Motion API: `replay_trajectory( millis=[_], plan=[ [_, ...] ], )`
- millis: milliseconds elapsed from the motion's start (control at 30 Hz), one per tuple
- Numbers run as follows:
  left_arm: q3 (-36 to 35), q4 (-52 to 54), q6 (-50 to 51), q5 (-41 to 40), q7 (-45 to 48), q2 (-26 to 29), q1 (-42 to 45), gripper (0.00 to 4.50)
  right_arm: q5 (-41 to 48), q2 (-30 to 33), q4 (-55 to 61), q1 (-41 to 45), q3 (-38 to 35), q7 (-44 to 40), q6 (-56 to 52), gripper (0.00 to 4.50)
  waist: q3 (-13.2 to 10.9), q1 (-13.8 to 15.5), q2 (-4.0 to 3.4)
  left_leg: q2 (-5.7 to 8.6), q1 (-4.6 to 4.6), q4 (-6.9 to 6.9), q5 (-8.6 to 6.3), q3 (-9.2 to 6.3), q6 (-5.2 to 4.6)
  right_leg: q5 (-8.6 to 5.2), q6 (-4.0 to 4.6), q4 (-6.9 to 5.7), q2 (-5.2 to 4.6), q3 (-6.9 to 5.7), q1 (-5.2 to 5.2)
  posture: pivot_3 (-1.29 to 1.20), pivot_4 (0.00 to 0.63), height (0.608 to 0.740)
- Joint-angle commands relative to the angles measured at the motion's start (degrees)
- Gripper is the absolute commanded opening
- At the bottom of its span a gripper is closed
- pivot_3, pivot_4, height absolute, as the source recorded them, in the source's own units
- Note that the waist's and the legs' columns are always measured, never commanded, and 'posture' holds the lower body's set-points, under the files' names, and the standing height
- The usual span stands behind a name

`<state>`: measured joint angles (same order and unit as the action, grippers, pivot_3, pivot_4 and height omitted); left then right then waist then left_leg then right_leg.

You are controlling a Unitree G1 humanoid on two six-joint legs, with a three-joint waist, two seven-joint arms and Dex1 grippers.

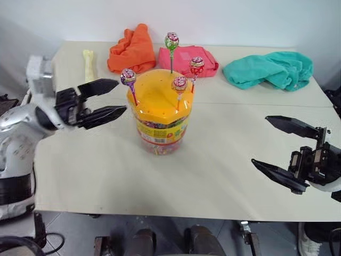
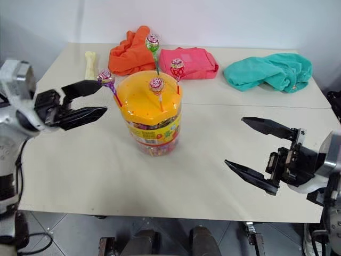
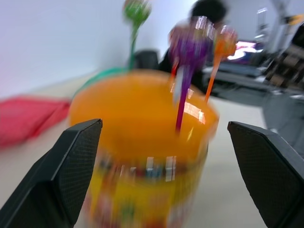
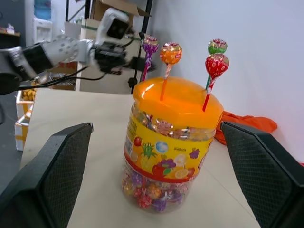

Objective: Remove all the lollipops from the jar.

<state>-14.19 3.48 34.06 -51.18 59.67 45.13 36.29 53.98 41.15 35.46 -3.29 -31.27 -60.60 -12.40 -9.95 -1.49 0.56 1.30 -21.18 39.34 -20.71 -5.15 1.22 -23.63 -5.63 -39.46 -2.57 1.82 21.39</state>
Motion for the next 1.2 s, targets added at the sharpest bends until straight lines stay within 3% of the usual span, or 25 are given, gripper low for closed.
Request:
replay_trajectory(
  millis=[33,267,467,667,733,800,867,933,1067,1200],
  plan=[
    [0.9,0.4,1.2,-0.7,0.6,-1.4,3.0,3.88,-0.2,-0.3,1.0,0.7,-0.2,1.5,1.2,4.50,0.0,-0.3,0.00,-0.01,0.01,0.00,0.00,0.01,0.00,0.00,0.00,-0.01,0.01,0.01,0.01,0.00,0.150,0.740],
    [1.4,0.6,2.3,-0.8,1.7,-3.1,4.5,1.79,-1.0,-0.9,1.1,1.7,1.7,3.2,1.5,4.50,0.0,-0.1,0.00,-0.10,0.02,0.09,0.00,0.00,0.00,0.00,0.00,-0.06,0.12,0.04,0.08,0.00,0.150,0.740],
    [-4.4,-1.4,7.3,-7.1,-0.7,-3.5,5.3,0.05,-1.2,-1.4,0.3,3.0,2.9,4.1,1.3,4.50,0.0,-0.1,0.00,-0.08,-0.01,0.18,0.00,-0.08,0.00,0.00,0.00,-0.06,0.09,0.02,0.08,0.00,0.150,0.740],
    [-14.9,-6.9,12.9,-17.0,-13.0,-5.2,7.8,0.05,-0.2,-1.9,-2.5,6.1,5.0,4.2,0.7,4.50,0.0,-0.1,0.00,-0.06,-0.04,0.34,0.00,-0.12,-0.01,0.00,0.00,-0.08,0.06,0.01,0.08,0.00,0.150,0.740],
    [-18.4,-8.9,13.9,-15.2,-13.9,-1.0,4.3,0.05,-0.3,-1.6,-3.7,7.7,6.2,3.3,0.4,4.50,0.0,-0.6,0.00,-0.07,0.01,0.38,0.00,-0.13,-0.01,0.00,0.00,-0.12,0.09,0.01,0.10,0.00,0.150,0.740],
    [-20.4,-10.1,13.9,-9.7,-11.9,5.4,-3.9,0.05,-0.8,-1.0,-5.0,9.2,7.8,2.2,-0.1,4.50,0.0,-1.6,-0.02,-0.06,0.08,0.18,0.00,-0.21,-0.01,0.00,0.01,-0.09,0.18,0.07,0.14,0.00,0.150,0.740],
    [-19.9,-11.7,11.3,0.3,-9.2,12.5,-17.9,0.05,-1.7,-0.6,-6.6,11.1,9.5,1.5,-0.6,4.50,0.0,-2.1,-0.03,-0.02,0.37,-0.21,0.00,-0.30,-0.01,-0.01,0.02,-0.08,0.18,0.10,0.14,0.00,0.150,0.740],
    [-19.8,-11.9,10.6,4.0,-7.1,15.6,-26.4,0.05,-2.4,-0.4,-7.7,12.1,10.3,1.4,-0.9,4.50,-0.1,-2.3,-0.14,0.05,0.76,-0.55,-0.01,-0.39,0.00,-0.03,0.06,-0.03,0.12,0.15,0.12,0.00,0.150,0.740],
    [-20.5,-11.5,12.6,10.9,-11.9,14.3,-41.9,0.05,-6.9,0.7,-12.1,14.2,13.5,-0.4,-0.7,4.50,-0.1,-1.0,-0.12,0.14,0.73,-0.61,-0.12,-0.63,0.21,-0.03,0.07,0.28,-0.07,0.09,0.14,0.00,0.150,0.740],
    [-21.8,-6.8,14.3,10.0,-14.6,10.3,-45.3,0.05,-9.4,1.0,-14.0,16.5,16.3,-1.0,-1.5,4.50,-0.1,0.8,-0.08,0.22,0.68,-0.46,-0.22,-0.64,0.17,-0.03,0.06,0.36,-0.17,0.09,0.07,0.00,0.150,0.740]
  ],
)
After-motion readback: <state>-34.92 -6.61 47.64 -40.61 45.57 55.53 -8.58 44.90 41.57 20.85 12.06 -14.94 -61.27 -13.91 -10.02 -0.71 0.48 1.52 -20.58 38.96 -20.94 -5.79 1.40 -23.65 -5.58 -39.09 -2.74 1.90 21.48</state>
